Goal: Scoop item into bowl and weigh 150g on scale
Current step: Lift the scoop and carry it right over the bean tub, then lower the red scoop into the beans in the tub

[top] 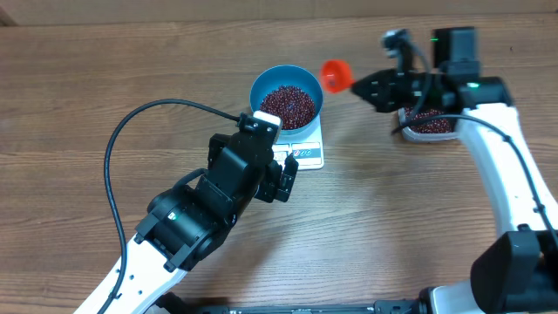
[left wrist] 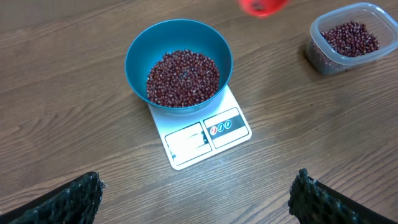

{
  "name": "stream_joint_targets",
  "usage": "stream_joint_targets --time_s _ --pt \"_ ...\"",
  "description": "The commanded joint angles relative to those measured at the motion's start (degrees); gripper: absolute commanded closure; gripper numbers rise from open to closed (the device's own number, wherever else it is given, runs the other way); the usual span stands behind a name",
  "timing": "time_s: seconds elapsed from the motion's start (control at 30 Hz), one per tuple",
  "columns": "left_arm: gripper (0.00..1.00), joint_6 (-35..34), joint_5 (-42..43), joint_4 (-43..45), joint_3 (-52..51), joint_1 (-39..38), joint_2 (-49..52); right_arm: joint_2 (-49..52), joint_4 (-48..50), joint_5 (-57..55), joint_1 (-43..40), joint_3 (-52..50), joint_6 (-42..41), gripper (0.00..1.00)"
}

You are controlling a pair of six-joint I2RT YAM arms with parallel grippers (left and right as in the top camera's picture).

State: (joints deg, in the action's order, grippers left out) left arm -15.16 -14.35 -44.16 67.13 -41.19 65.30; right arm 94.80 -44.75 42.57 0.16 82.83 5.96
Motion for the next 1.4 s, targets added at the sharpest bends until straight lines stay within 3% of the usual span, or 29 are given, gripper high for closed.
stream_joint_targets --time_s 0.0,0.3,0.47,0.77,0.93,1.17,1.37 --pt "0.01 -1.2 0.0 0.2 0.9 0.4 0.3 -2.1 -2.4 -2.0 -4.9 1.6 0.1 0.96" --pt "0.01 -1.2 0.0 0.2 0.9 0.4 0.3 -2.6 -12.5 -2.0 -19.1 1.6 7.1 0.96" --pt "0.01 -1.2 0.0 0.2 0.9 0.4 0.3 -2.6 -15.3 -4.5 -22.4 1.6 16.3 0.96" --pt "0.01 -1.2 0.0 0.2 0.9 0.4 0.3 -2.6 -16.0 -26.6 -21.9 1.6 22.7 0.96" --pt "0.01 -1.2 0.0 0.2 0.9 0.4 0.3 -2.6 -15.8 -30.0 -21.1 1.6 27.7 0.96" --pt "0.01 -1.2 0.0 0.2 0.9 0.4 0.3 -2.6 -13.6 -32.7 -17.7 1.6 28.7 0.96" --pt "0.01 -1.2 0.0 0.2 0.9 0.4 0.3 -2.5 -13.3 -46.9 -12.5 1.6 29.3 0.96"
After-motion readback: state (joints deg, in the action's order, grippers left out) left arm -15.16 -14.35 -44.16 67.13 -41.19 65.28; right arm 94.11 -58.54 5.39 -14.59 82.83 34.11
